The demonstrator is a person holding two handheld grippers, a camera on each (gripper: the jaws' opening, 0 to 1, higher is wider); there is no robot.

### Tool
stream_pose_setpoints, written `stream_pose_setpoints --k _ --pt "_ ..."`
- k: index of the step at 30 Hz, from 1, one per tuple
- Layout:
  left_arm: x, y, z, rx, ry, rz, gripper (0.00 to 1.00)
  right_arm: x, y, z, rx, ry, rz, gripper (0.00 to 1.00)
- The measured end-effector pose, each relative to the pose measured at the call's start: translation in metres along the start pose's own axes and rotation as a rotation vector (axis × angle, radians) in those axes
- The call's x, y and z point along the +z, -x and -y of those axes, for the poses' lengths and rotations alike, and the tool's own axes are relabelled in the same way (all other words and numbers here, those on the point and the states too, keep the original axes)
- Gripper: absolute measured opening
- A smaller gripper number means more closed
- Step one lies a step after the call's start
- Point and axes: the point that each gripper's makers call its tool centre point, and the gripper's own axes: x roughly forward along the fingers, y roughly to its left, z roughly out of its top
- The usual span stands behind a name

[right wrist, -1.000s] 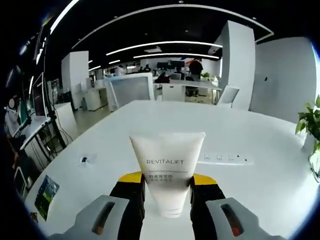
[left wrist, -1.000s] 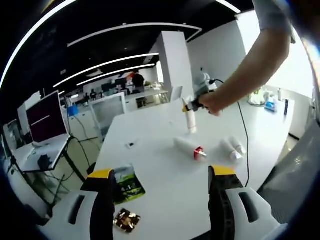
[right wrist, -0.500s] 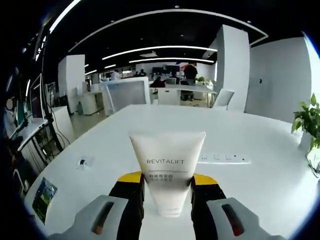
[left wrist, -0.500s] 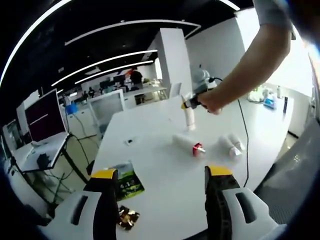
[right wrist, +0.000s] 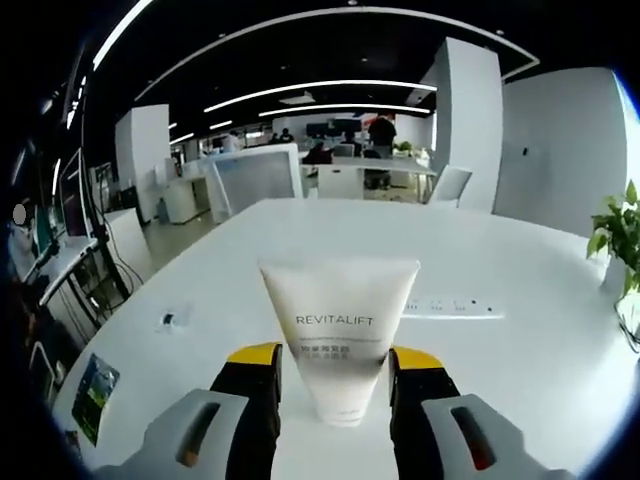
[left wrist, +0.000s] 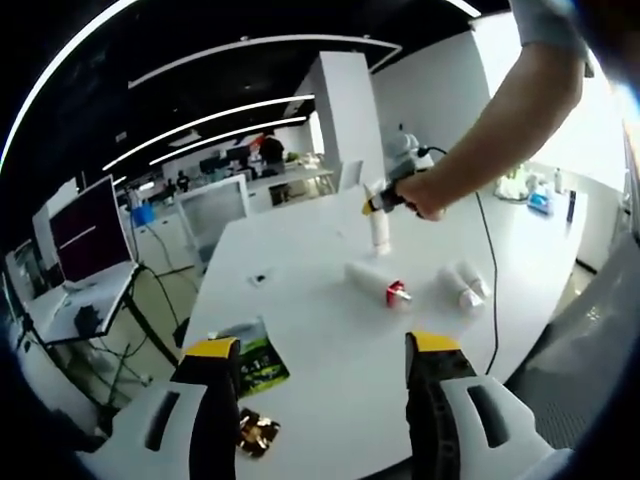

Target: Arrange the skincare products in the storage area until every visible bottle or jar stands upright without overlapping.

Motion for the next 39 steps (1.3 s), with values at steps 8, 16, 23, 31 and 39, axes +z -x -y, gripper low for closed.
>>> stream_pose_setpoints --k 8,16,23,31,39 --pt "-0.002 0.000 0.001 -0.005 -0.007 -0.012 0.63 -0.026 0.014 -0.004 0.090 0.009 -0.065 0.61" --pt "-0.003 0.000 0.003 -0.012 -0.013 -0.019 0.62 -0.092 0.043 -0.026 0.200 0.000 -0.219 0.68" --pt "-0.005 0.001 0.004 -0.016 -0.021 -0.028 0.60 -0.113 0.065 -0.054 0.351 0.042 -0.290 0.62" --pt "-0.010 0.000 0.008 -0.036 -0.029 -0.058 0.55 -0.106 0.089 -0.078 0.592 0.517 -0.331 0.61" --pt "-0.011 0.000 0.010 -0.044 -0.035 -0.068 0.53 -0.109 0.099 -0.098 0.771 0.827 -0.352 0.57"
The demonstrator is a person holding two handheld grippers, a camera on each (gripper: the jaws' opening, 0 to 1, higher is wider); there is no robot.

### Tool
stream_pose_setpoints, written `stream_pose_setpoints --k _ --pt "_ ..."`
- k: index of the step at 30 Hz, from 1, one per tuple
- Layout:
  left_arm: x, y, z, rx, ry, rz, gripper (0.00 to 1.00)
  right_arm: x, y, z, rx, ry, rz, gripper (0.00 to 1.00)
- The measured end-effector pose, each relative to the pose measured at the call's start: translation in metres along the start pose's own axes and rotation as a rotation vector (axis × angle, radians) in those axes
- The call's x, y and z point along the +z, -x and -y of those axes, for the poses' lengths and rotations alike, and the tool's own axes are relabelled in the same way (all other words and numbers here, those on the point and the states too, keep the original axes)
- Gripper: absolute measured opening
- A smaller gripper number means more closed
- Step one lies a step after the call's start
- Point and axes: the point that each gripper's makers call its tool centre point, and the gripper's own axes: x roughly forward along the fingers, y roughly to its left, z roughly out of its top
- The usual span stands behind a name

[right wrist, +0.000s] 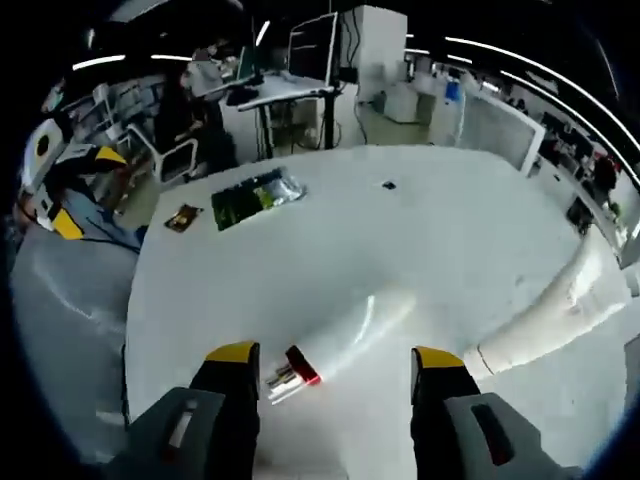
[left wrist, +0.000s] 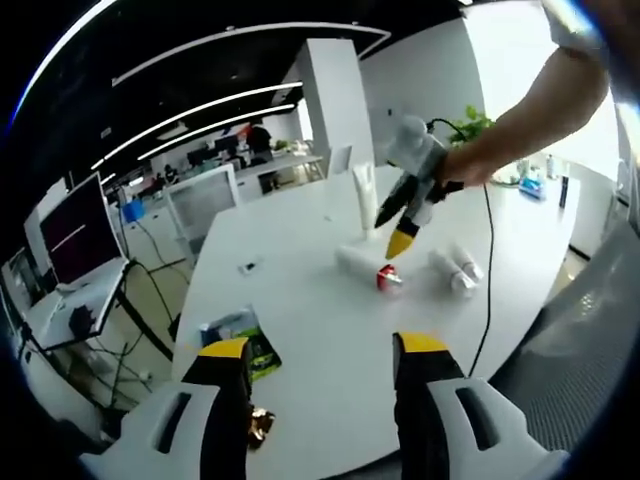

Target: Arrange the skincare products in the storage area until every visible bottle or jar stands upright without overlapping.

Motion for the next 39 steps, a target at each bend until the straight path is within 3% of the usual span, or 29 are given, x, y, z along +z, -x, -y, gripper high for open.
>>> stream_pose_setpoints --k 5,9,15,19,24,26,27,30,33,39 --pt "-0.002 -0.001 0.002 -0.007 -0.005 -0.013 0.53 -0.004 -0.003 0.008 0.028 0.180 -0.086 0.63" --pt "-0.004 -0.002 0.002 -0.010 -0.008 -0.022 0.53 -0.010 0.000 0.012 0.053 0.436 -0.197 0.65" --pt "-0.005 -0.002 0.003 -0.015 -0.012 -0.029 0.52 -0.017 -0.003 0.012 0.120 0.920 -0.336 0.67" --pt "-0.007 -0.003 0.004 -0.017 -0.015 -0.037 0.51 -0.016 -0.011 0.013 0.161 1.092 -0.377 0.67" --pt "-0.008 -0.003 0.003 -0.017 -0.016 -0.043 0.50 -0.020 -0.025 0.014 0.214 1.384 -0.443 0.65" --pt "-0.009 -0.003 0.003 -0.016 -0.017 -0.045 0.50 -0.024 -0.029 0.020 0.218 1.514 -0.506 0.66" --pt "-0.009 -0.003 0.003 -0.016 -0.016 -0.045 0.49 -0.022 -0.035 0.019 0.218 1.576 -0.495 0.67" --pt "-0.010 -0.003 0.003 -0.017 -0.015 -0.052 0.48 -0.022 -0.044 0.010 0.263 1.673 -0.470 0.71" --pt "-0.012 -0.003 0.003 -0.015 -0.012 -0.059 0.47 -0.029 -0.051 0.010 0.294 1.803 -0.528 0.67" --pt "-0.014 -0.003 0.003 -0.015 -0.012 -0.072 0.46 -0.042 -0.063 0.009 0.404 1.920 -0.566 0.61"
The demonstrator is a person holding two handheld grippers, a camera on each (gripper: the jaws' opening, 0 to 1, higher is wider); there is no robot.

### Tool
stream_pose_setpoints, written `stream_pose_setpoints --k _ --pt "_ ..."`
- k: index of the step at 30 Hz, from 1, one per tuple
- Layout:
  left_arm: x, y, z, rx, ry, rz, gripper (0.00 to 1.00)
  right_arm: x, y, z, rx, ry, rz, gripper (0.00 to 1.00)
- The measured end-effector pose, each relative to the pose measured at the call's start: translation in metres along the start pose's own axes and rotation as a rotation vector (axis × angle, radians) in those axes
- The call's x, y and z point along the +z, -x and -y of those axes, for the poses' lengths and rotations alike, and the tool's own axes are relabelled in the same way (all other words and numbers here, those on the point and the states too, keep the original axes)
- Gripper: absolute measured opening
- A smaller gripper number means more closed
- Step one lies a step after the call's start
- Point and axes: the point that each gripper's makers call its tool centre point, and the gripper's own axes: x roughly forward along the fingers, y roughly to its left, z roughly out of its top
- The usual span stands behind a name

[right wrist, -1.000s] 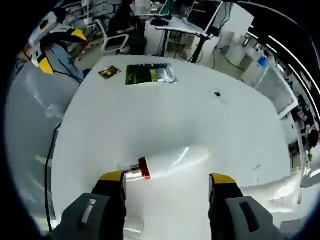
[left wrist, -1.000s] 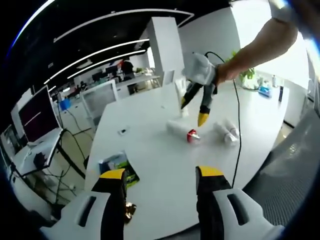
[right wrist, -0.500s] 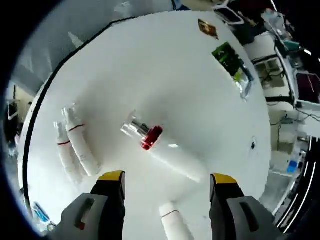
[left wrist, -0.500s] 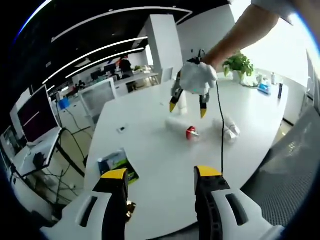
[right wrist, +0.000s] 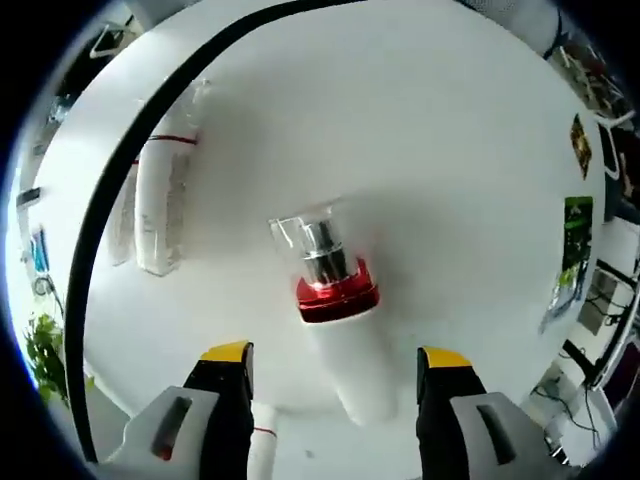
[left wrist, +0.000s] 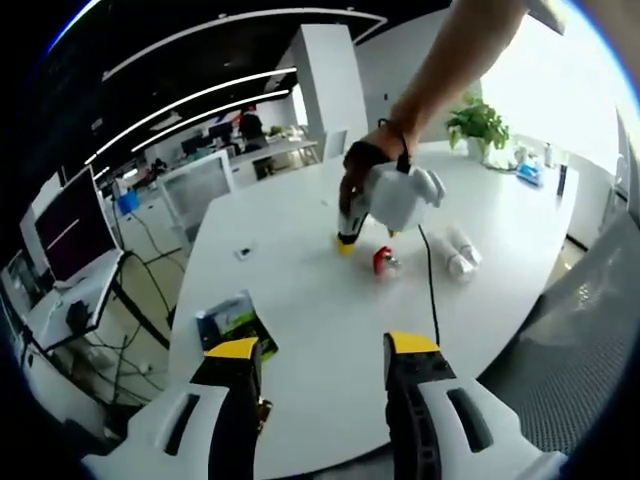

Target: Arrange the skincare products in the storage area until every visible bottle or jar stands upright without overlapping.

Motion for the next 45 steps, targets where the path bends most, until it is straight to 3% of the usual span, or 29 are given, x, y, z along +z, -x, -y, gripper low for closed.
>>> stream_pose_setpoints --k 3,8,10,11,12,14,19,20,22,23,29,33,35,37,45 --pt "-0.001 0.000 0.000 0.001 0.000 -0.007 0.45 -0.001 -0.001 -0.001 0.032 0.059 -0.007 0.55" --pt "-0.004 -0.001 0.000 0.000 0.000 -0.020 0.44 0.007 -0.006 0.003 0.038 0.121 0.019 0.45" --pt "-0.004 -0.001 0.000 0.000 0.000 -0.024 0.43 0.008 -0.005 0.012 0.014 0.128 0.009 0.36" --pt "-0.005 -0.001 0.000 0.000 0.000 -0.026 0.43 0.011 -0.004 0.015 0.006 0.050 0.024 0.33" --pt "-0.005 -0.001 0.000 -0.001 0.001 -0.027 0.43 0.011 -0.004 0.013 0.030 0.029 0.022 0.32" --pt "-0.006 -0.002 0.001 -0.005 0.000 -0.034 0.42 0.012 -0.004 0.019 -0.014 -0.034 0.035 0.27" --pt "-0.009 -0.002 0.001 -0.007 -0.003 -0.045 0.41 0.011 -0.003 0.021 -0.019 -0.063 0.045 0.24" --pt "-0.009 -0.002 0.001 -0.006 -0.003 -0.046 0.41 0.011 -0.003 0.020 -0.018 -0.093 0.050 0.23" --pt "-0.009 -0.002 0.001 -0.008 -0.003 -0.048 0.41 0.005 -0.004 0.021 -0.009 -0.237 0.060 0.22" --pt "-0.009 -0.003 0.001 -0.009 -0.002 -0.048 0.41 0.004 -0.004 0.021 -0.008 -0.258 0.071 0.22" --pt "-0.009 -0.003 0.001 -0.007 -0.001 -0.048 0.41 0.000 0.009 0.038 -0.056 -0.568 0.157 0.21" --pt "-0.008 -0.002 0.001 -0.009 -0.004 -0.046 0.41 -0.007 0.024 0.048 -0.117 -0.791 0.226 0.21" --pt "-0.008 -0.002 0.001 -0.009 -0.003 -0.044 0.41 -0.009 0.029 0.050 -0.138 -0.861 0.249 0.21" --pt "-0.008 -0.002 0.002 -0.012 -0.005 -0.045 0.41 -0.012 0.042 0.054 -0.194 -0.976 0.306 0.21" --pt "-0.006 -0.002 0.003 -0.016 -0.012 -0.040 0.41 -0.028 0.067 0.040 -0.327 -1.323 0.392 0.20"
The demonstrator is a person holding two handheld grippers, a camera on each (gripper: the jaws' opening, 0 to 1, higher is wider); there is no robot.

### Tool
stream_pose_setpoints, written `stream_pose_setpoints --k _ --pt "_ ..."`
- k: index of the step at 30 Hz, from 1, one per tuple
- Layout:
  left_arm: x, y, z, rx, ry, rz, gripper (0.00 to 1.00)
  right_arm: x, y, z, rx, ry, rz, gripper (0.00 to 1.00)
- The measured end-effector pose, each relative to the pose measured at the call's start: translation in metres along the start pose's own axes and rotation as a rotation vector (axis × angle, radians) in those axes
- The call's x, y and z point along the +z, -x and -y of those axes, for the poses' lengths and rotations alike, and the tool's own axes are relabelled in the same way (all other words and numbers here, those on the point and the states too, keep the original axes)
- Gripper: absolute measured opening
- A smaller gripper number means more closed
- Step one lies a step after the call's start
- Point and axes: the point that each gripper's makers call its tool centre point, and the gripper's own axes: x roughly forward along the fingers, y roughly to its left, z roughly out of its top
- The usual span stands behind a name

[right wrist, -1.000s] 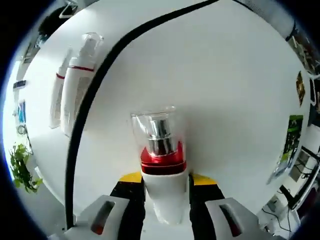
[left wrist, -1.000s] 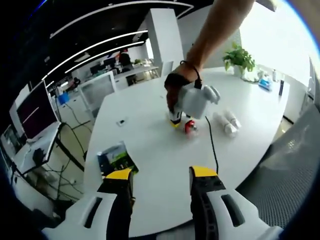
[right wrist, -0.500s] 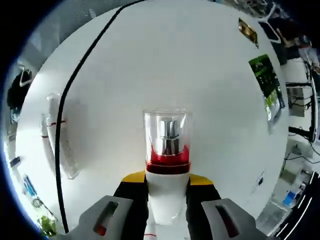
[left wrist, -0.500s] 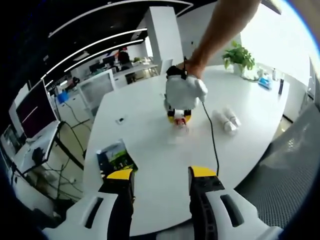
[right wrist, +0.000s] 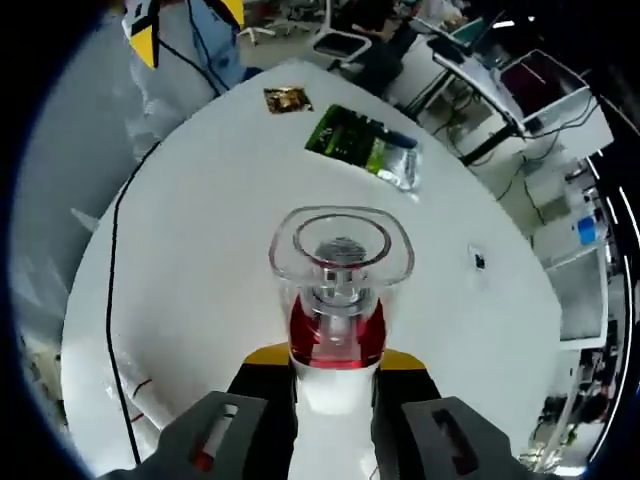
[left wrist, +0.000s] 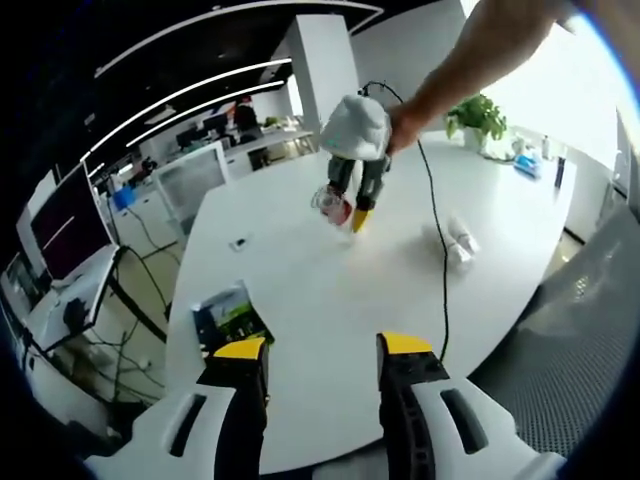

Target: Arrange the skincare products in the storage area until every visible bottle or jar stands upright without overlapping.

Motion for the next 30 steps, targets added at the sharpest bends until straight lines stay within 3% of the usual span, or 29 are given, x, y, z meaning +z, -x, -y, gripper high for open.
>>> stream_pose_setpoints --k 7,15,18,21,25,30 --pt "-0.001 0.000 0.002 -0.008 -0.007 -0.004 0.40 -0.005 0.022 0.004 -0.084 -0.247 0.092 0.20" --pt "0.000 -0.001 0.006 -0.030 -0.005 -0.003 0.40 0.018 0.073 0.006 -0.192 -0.639 0.389 0.21" --pt "0.000 -0.002 0.013 -0.061 -0.003 -0.006 0.40 0.031 0.103 -0.006 -0.219 -0.800 0.526 0.21" --pt "0.008 0.003 0.014 -0.067 -0.005 0.045 0.35 0.038 0.128 -0.018 -0.251 -0.916 0.636 0.21" --pt "0.007 0.001 0.022 -0.102 -0.009 0.040 0.36 0.049 0.164 -0.042 -0.302 -1.011 0.766 0.21" --pt "0.005 -0.001 0.029 -0.129 -0.022 0.024 0.36 0.051 0.204 -0.073 -0.375 -1.065 0.850 0.21"
